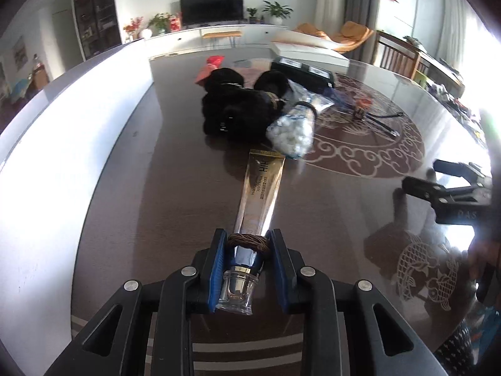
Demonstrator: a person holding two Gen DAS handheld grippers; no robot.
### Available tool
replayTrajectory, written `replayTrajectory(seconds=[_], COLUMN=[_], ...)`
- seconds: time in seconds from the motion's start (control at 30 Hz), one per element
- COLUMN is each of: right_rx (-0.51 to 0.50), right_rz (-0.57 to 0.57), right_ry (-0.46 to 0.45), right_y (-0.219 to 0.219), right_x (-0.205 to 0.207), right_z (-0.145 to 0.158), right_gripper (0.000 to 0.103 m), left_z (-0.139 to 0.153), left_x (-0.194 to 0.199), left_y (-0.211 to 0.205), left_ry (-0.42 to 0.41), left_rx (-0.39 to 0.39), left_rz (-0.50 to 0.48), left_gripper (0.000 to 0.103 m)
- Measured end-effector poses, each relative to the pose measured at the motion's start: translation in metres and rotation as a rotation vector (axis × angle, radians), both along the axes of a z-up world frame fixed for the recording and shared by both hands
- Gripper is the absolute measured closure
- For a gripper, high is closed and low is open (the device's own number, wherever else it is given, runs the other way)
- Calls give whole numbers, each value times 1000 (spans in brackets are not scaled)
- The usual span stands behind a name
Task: Organize objects
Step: 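Lift the gold tube with the left gripper while the right grasps the blue glasses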
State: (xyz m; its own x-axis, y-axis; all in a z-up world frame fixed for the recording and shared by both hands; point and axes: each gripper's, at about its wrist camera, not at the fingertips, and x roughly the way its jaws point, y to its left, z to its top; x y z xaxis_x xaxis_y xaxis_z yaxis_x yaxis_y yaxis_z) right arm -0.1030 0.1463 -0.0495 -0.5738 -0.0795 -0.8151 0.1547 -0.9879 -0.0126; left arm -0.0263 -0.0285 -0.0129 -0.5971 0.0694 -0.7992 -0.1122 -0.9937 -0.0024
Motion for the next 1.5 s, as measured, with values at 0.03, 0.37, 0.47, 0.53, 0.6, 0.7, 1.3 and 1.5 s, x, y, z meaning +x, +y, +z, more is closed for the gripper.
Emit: replayTrajectory(seconds=[0.03, 0.37, 0.47, 0.53, 0.6, 0.7, 1.3, 1.5], right_rx=[0, 0, -1, -1, -1, -1, -5, -49], right_rz=[0, 0, 0, 0, 0, 0, 2, 29], right_ry=[0, 0, 0, 0, 0, 0, -3, 1], right_y=[0, 0, 0, 0, 0, 0, 0, -4], right_x=[0, 0, 0, 0, 0, 0, 0, -18], right_z=[0, 0, 0, 0, 0, 0, 0, 23], right_gripper=[0, 0, 0, 0, 0, 0, 0, 0], left_z=[0, -8, -10, -11, -11, -11, -11, -11], left_x=[-5, -36, -43, -47, -49, -50, -48, -48], left_y=[-5, -10, -16, -16, -17, -17, -18, -18], left_ry=[-6, -37, -58, -63, -62, -56, -52, -51], left_rx=[9, -27, -16, -17, -17, -17, -11, -11], left_rz=[23, 46, 54, 47, 38, 37, 30, 30], left_gripper=[75, 10, 0, 0, 0, 0, 0, 0])
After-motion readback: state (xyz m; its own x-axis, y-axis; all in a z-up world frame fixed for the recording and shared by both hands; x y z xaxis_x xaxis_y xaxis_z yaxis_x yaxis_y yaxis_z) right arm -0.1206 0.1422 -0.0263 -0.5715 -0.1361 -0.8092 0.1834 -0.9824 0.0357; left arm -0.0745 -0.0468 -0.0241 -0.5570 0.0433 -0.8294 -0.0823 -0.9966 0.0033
